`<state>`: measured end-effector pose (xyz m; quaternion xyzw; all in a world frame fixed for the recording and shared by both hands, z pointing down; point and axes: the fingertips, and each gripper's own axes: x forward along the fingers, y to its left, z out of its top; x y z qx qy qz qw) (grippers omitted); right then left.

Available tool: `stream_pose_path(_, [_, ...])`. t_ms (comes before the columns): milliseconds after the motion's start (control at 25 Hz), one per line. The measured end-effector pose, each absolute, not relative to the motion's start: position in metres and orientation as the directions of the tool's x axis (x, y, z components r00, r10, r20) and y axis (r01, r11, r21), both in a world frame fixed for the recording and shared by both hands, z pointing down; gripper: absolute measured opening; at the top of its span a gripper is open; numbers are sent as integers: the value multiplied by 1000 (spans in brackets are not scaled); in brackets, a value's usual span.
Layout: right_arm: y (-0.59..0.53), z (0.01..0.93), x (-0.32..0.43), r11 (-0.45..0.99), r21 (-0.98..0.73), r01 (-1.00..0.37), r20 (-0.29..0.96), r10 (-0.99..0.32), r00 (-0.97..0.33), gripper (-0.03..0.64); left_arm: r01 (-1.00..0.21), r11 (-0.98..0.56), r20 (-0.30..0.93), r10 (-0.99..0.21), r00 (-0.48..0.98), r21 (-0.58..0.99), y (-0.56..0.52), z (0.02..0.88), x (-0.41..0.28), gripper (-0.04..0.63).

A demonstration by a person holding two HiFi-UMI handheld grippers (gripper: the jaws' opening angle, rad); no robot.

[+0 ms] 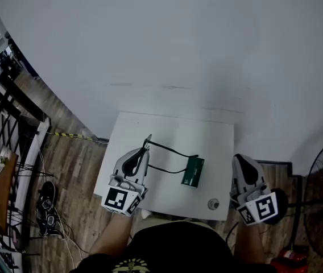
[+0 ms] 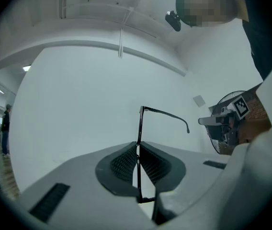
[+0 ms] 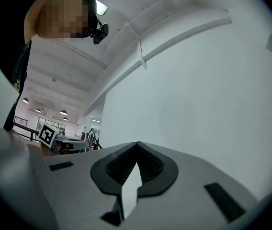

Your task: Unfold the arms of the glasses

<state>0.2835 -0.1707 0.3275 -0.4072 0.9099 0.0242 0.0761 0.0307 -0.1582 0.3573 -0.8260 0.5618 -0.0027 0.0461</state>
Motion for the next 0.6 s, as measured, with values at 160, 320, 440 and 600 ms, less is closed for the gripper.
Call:
stream_pose_path(160, [-163, 322, 295, 631, 14, -776, -184, -761, -622, 0, -936, -343, -50, -936, 347, -81, -149, 348, 18, 23])
stream_pose_path(320, [-161, 327, 300, 604, 9, -797, -172, -784, -596, 0, -933, -347, -38, -935, 352, -89, -144, 342, 11, 23])
stream_pose_path(440, [-160, 332, 297, 592, -8, -806, -153, -797, -584, 0, -925, -368, -25, -928, 372, -92, -145, 344, 9, 23])
stream_pose_path(600, [-157, 335, 289, 576, -29, -817, -143, -812, -566, 0, -907, -413, -11, -910, 415, -82, -150, 348, 5, 23])
